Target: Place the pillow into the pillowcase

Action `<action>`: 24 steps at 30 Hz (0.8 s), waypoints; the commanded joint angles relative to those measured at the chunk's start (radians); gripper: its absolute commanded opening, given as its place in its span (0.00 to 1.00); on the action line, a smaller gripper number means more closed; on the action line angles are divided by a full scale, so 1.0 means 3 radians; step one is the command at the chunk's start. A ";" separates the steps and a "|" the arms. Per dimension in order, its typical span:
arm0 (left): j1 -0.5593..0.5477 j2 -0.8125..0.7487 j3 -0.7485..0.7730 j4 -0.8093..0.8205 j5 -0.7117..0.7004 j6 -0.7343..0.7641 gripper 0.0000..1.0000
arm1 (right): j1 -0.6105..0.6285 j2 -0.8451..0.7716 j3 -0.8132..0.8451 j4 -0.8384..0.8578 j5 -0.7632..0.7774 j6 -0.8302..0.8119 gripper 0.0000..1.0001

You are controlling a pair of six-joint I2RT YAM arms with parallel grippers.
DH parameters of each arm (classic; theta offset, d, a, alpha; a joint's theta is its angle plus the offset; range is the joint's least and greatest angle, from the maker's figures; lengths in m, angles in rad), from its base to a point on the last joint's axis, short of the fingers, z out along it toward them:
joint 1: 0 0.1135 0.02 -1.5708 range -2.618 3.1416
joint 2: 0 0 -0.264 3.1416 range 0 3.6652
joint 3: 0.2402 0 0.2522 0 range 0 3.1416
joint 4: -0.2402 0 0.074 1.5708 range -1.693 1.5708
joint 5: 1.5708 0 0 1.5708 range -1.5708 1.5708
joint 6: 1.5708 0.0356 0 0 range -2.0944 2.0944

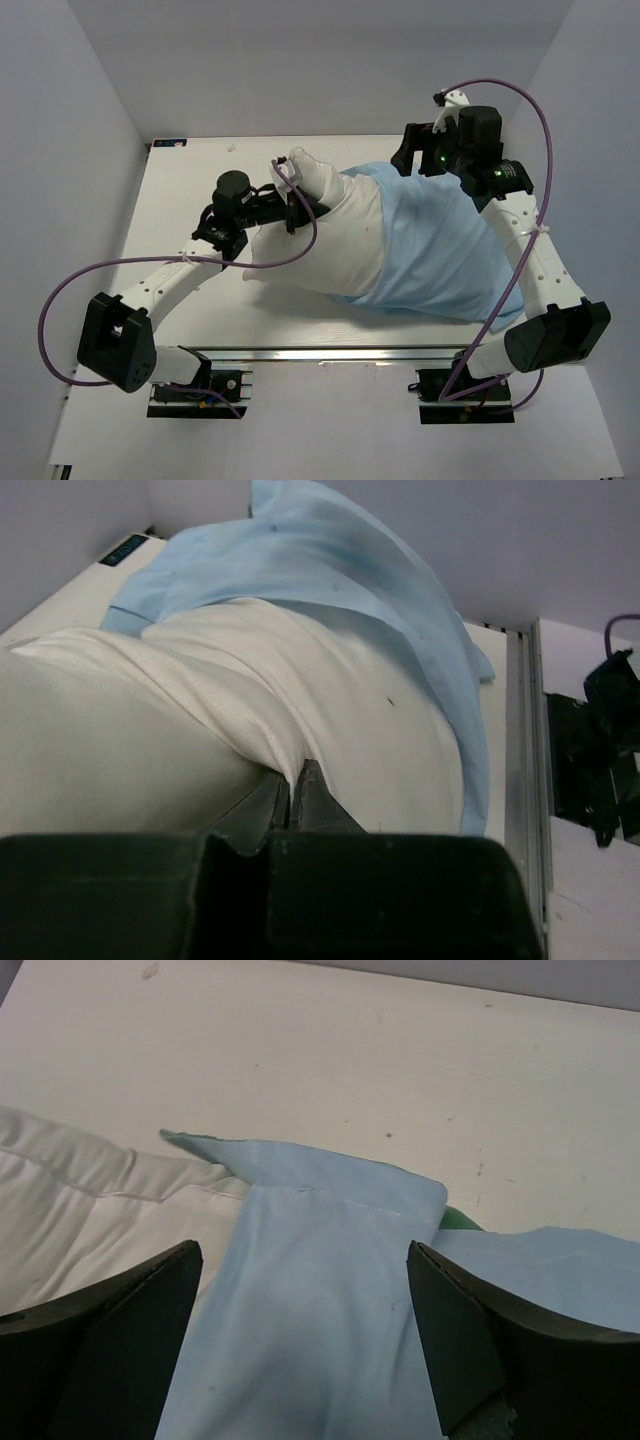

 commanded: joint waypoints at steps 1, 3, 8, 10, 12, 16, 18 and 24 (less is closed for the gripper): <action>-0.0169 -0.0331 -0.0033 -0.0174 0.0428 0.0206 0.00 | 0.0049 0.0064 0.0038 -0.0066 -0.0591 -0.0285 0.88; -0.0210 -0.0427 -0.0054 -0.0313 0.0485 0.0365 0.00 | 0.0064 0.0135 0.0110 -0.0117 -0.0525 -0.0403 0.88; -0.0240 -0.0607 -0.0115 -0.0548 0.0531 0.0498 0.00 | 0.0074 0.0564 0.0554 -0.0376 -0.0555 -0.1179 0.88; -0.0246 -0.0668 -0.0120 -0.0604 0.0521 0.0554 0.00 | 0.0074 0.0805 0.0849 -0.0510 -0.0718 -0.1395 0.89; -0.0256 -0.0699 -0.0125 -0.0661 0.0536 0.0600 0.00 | 0.0074 0.1029 0.1040 -0.0739 -0.0937 -0.1711 0.89; -0.0261 -0.0740 -0.0100 -0.0783 0.0496 0.0697 0.00 | 0.0074 0.1184 0.1220 -0.0991 -0.1464 -0.2192 0.89; -0.0266 -0.0740 -0.0069 -0.0901 0.0465 0.0769 0.00 | 0.0074 0.1204 0.1204 -0.1083 -0.1730 -0.2407 0.89; -0.0271 -0.0709 -0.0028 -0.0978 0.0429 0.0825 0.00 | 0.0069 0.1189 0.1128 -0.1211 -0.2012 -0.2424 0.88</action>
